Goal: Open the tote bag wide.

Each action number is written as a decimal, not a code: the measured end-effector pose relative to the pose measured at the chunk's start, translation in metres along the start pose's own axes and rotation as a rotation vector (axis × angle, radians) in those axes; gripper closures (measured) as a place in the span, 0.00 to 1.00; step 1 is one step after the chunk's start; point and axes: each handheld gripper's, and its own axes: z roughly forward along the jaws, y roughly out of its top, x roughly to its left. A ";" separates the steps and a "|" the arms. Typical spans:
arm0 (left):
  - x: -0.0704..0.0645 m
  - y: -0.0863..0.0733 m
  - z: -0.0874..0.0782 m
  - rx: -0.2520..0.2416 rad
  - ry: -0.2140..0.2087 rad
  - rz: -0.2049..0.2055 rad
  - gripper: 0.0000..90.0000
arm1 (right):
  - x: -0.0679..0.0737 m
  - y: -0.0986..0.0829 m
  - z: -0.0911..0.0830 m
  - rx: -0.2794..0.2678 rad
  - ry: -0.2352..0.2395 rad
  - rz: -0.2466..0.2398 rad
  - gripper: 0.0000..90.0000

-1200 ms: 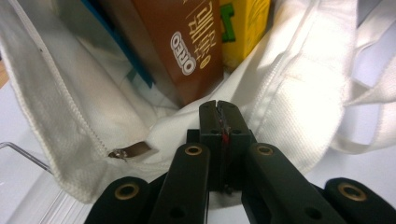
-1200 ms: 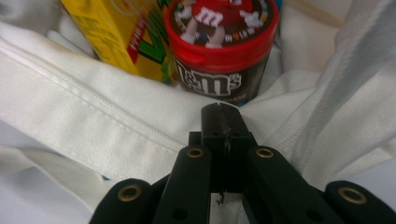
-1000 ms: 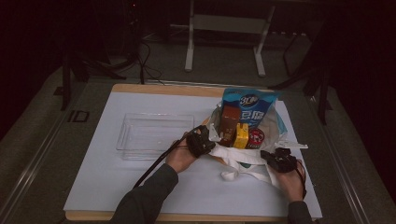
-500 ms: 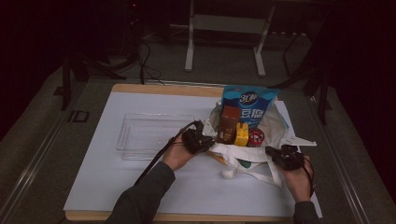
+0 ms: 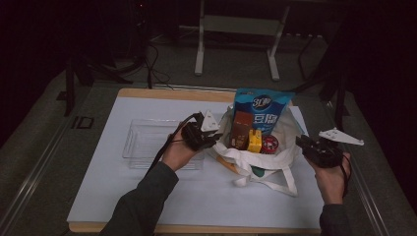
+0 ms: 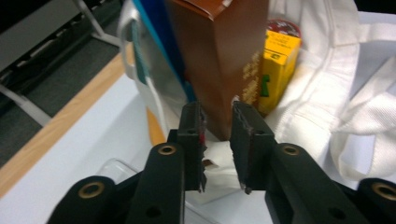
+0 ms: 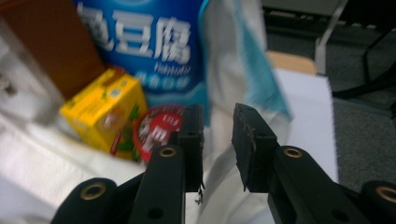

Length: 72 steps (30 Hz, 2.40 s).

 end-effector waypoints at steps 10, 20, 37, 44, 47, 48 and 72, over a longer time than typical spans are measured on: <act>0.014 0.001 0.021 0.050 0.038 -0.050 0.77 | -0.009 0.012 0.010 0.006 -0.089 -0.005 0.80; 0.020 0.002 0.054 0.145 0.016 -0.061 0.98 | -0.012 0.006 0.033 0.062 -0.090 -0.001 0.93; 0.016 -0.011 0.100 0.310 -0.001 -0.050 0.97 | -0.034 -0.036 0.078 0.218 -0.106 0.079 0.95; 0.015 -0.014 0.109 0.352 -0.003 -0.051 0.97 | -0.041 -0.047 0.089 0.256 -0.101 0.128 0.95; 0.015 -0.015 0.114 0.357 0.004 -0.065 0.97 | -0.040 -0.048 0.093 0.269 -0.109 0.140 0.96; 0.015 -0.016 0.115 0.362 0.003 -0.072 0.97 | -0.040 -0.048 0.094 0.274 -0.113 0.139 0.95; 0.015 -0.019 0.110 0.337 -0.015 -0.087 0.93 | 0.022 -0.030 0.027 0.115 0.052 0.050 0.77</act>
